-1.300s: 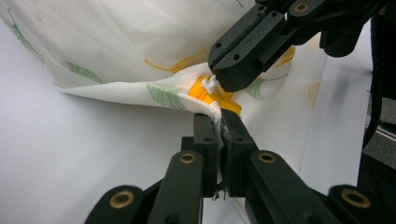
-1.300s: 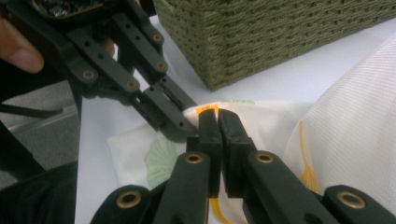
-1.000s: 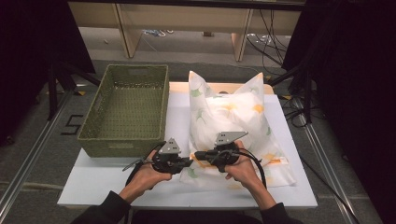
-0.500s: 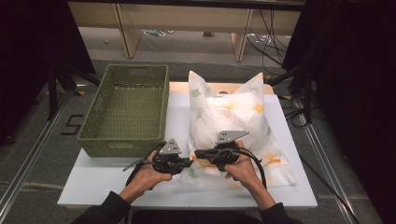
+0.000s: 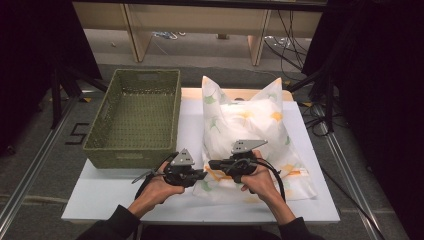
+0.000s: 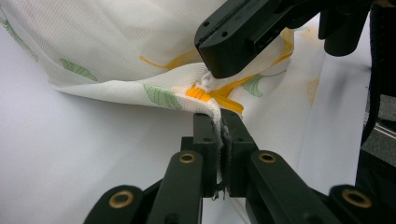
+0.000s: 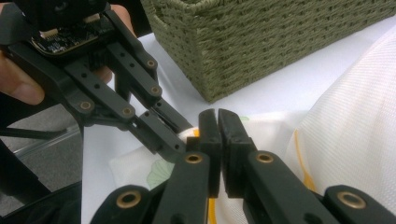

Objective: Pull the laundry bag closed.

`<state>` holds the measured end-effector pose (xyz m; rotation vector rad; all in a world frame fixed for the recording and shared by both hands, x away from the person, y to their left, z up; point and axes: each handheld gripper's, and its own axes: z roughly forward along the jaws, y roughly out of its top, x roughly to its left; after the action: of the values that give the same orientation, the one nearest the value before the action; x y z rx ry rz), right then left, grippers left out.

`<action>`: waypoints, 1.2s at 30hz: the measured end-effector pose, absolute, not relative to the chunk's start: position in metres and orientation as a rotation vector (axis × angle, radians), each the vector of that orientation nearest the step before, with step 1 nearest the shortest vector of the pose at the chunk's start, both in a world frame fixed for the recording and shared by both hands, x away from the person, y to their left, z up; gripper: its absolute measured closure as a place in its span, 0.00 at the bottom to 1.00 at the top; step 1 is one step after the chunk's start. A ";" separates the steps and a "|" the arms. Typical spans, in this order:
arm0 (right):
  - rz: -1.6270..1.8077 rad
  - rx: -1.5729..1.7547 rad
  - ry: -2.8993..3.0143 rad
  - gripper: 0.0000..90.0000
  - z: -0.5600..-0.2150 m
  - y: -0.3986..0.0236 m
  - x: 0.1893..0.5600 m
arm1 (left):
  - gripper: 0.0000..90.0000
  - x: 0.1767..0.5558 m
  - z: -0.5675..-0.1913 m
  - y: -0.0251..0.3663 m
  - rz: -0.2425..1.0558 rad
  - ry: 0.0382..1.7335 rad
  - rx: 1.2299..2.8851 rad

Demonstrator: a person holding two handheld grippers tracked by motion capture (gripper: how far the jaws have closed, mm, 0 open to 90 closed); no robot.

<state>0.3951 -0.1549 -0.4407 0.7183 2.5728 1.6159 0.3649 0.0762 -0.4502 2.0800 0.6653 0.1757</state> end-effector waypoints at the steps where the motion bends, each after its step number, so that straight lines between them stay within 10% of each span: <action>1: 1.595 0.715 2.574 0.99 -0.441 -0.155 0.395 | 0.95 0.365 -0.450 0.076 0.173 0.667 2.081; 36: 1.573 0.830 2.665 0.77 -0.458 -0.164 0.394 | 0.95 0.364 -0.449 0.078 0.169 0.688 2.064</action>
<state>0.3944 -0.1643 -0.4583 0.8296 2.6648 1.5729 0.3640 0.0775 -0.4490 2.0640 0.6876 0.1689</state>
